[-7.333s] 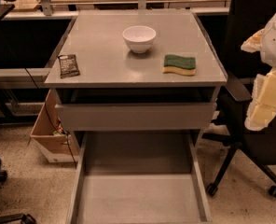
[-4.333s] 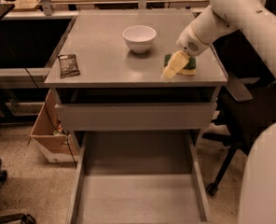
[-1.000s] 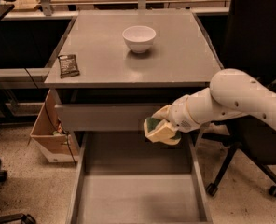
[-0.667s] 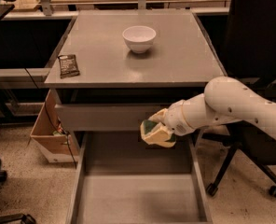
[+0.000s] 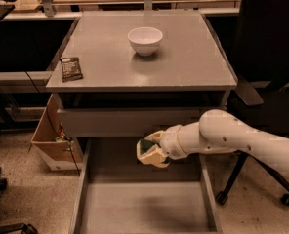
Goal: Place sponge into middle drawer
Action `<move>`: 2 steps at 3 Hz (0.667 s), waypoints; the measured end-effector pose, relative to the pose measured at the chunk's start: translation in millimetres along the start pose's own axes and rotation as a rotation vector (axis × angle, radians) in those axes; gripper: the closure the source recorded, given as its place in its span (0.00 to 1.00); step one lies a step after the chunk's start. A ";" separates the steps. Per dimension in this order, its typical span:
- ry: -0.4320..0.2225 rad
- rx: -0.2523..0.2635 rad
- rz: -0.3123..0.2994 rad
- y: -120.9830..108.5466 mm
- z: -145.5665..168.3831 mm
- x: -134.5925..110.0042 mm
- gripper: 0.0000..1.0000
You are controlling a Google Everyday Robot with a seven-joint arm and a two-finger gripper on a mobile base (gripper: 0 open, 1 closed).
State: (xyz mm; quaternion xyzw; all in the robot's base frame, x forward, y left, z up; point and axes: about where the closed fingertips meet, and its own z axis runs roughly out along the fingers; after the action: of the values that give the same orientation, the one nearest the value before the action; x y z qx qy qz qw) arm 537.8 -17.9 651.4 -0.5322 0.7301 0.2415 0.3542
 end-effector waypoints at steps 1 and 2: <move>-0.026 -0.001 0.010 6.6 21.0 13.6 1.00; -0.073 -0.004 0.035 14.5 46.6 26.6 1.00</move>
Offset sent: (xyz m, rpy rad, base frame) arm -0.0091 0.0324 -0.0766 0.1346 0.0044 -0.0387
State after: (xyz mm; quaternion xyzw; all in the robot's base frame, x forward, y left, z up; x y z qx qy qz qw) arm 531.4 4.6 601.0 -0.5108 0.7254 0.2682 0.3754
